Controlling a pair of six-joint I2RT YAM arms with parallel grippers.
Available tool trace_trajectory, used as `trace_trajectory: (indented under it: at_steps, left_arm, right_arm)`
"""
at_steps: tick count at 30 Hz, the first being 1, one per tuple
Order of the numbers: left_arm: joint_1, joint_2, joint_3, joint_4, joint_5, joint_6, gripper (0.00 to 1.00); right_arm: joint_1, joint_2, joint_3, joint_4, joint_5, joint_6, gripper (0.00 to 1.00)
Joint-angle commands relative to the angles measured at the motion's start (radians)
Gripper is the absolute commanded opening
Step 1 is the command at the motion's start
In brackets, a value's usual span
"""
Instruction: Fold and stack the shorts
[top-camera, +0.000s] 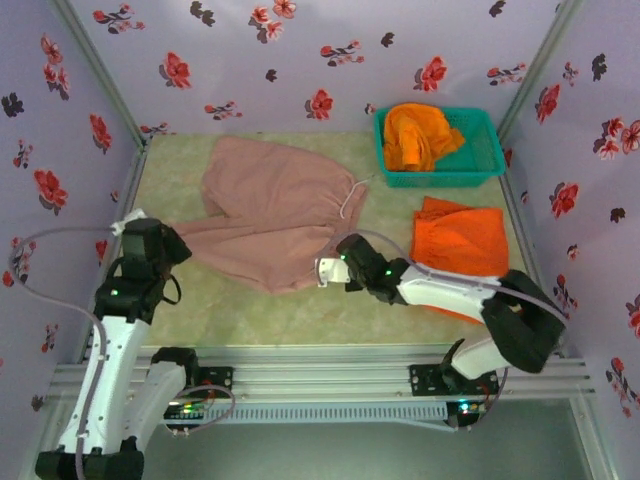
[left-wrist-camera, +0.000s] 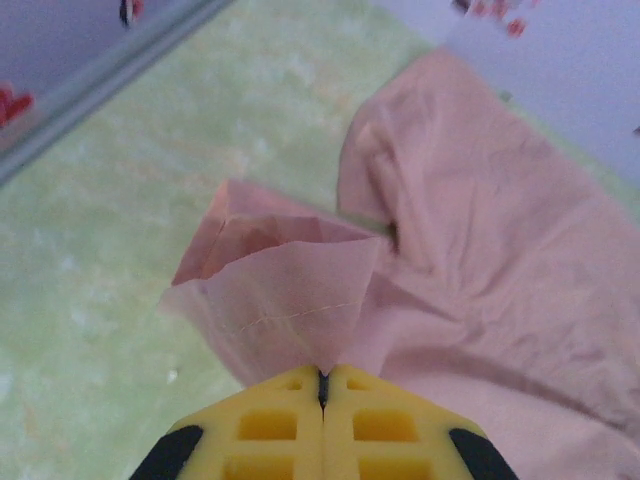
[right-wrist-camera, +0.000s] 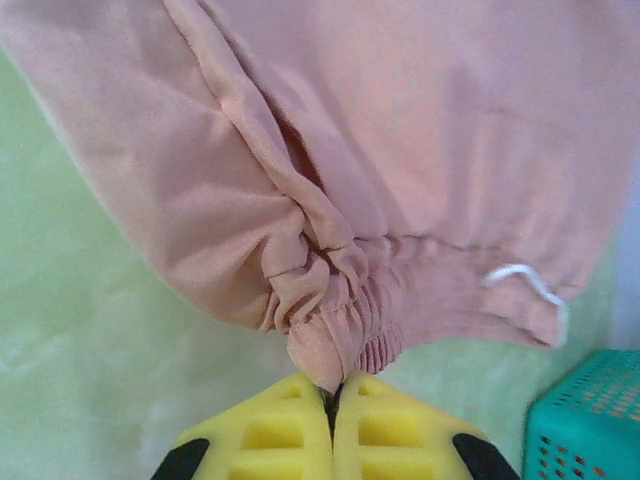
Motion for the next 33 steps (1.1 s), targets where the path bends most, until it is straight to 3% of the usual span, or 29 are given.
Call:
trace_trajectory:
  at_steps: [1, 10, 19, 26, 33]
  left_arm:
    - [0.017, 0.010, 0.127, -0.022, -0.042, 0.086, 0.00]
    - [0.018, 0.118, 0.456, -0.107, -0.028, 0.216, 0.00]
    - [0.017, 0.197, 0.630, -0.226, 0.010, 0.290, 0.00]
    - [0.017, 0.364, 0.643, -0.141, 0.035, 0.286, 0.00]
    - [0.020, 0.622, 0.696, -0.041, 0.027, 0.268, 0.00]
  right_arm:
    - [-0.043, -0.127, 0.059, -0.064, -0.096, 0.102, 0.00]
    - [-0.149, -0.326, 0.167, -0.188, -0.217, 0.300, 0.00]
    - [-0.156, -0.368, 0.187, -0.254, -0.169, 0.538, 0.00]
    - [-0.171, -0.294, 0.231, -0.315, -0.099, 0.781, 0.00]
    - [-0.265, -0.135, 0.345, -0.422, -0.139, 0.970, 0.00]
